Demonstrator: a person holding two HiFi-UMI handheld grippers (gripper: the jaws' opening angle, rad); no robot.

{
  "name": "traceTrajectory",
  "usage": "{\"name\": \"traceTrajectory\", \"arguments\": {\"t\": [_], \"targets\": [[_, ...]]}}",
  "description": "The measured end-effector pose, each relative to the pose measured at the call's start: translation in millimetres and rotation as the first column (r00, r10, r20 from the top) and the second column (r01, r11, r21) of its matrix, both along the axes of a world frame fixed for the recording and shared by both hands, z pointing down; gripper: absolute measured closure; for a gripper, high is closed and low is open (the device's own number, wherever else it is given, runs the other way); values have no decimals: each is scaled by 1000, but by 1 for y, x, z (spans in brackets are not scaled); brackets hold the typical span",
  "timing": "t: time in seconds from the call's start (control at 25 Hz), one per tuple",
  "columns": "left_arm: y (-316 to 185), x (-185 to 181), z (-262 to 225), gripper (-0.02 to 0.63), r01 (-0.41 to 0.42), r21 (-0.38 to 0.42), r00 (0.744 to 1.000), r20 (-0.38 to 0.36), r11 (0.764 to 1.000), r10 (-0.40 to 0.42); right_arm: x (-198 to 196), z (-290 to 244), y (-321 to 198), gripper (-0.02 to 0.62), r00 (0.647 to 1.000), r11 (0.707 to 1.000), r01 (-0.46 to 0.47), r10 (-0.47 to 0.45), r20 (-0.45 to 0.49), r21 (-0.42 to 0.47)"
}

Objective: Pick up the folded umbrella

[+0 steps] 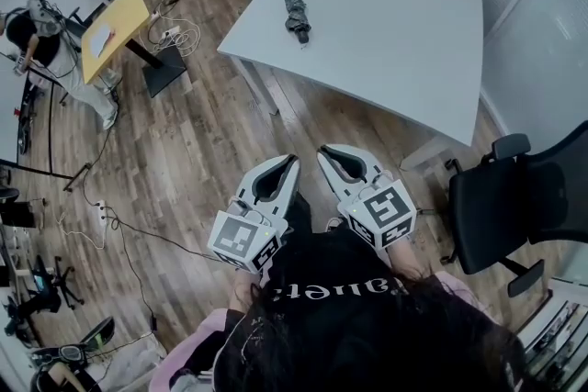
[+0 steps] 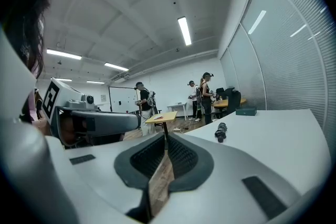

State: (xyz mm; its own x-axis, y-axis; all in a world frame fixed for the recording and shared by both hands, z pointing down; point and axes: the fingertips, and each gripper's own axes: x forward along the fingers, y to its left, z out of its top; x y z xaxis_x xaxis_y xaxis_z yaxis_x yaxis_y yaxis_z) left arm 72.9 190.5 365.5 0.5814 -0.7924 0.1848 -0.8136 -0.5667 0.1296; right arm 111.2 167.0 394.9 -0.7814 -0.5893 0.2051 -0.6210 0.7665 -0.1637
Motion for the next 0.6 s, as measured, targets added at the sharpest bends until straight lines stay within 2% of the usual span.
{"name": "traceTrajectory", "arguments": {"t": [0.32,0.6], "targets": [[-39,-25,7,578,-4,-7,1000,-11,1000,4,-19,6,-47,563,1000,1000,-21,22,9,-17],[-106,-69,11,578,-25,-9,1000,-14,1000,25,-60,12,-110,563,999,998,-48,49,10,-48]]}}
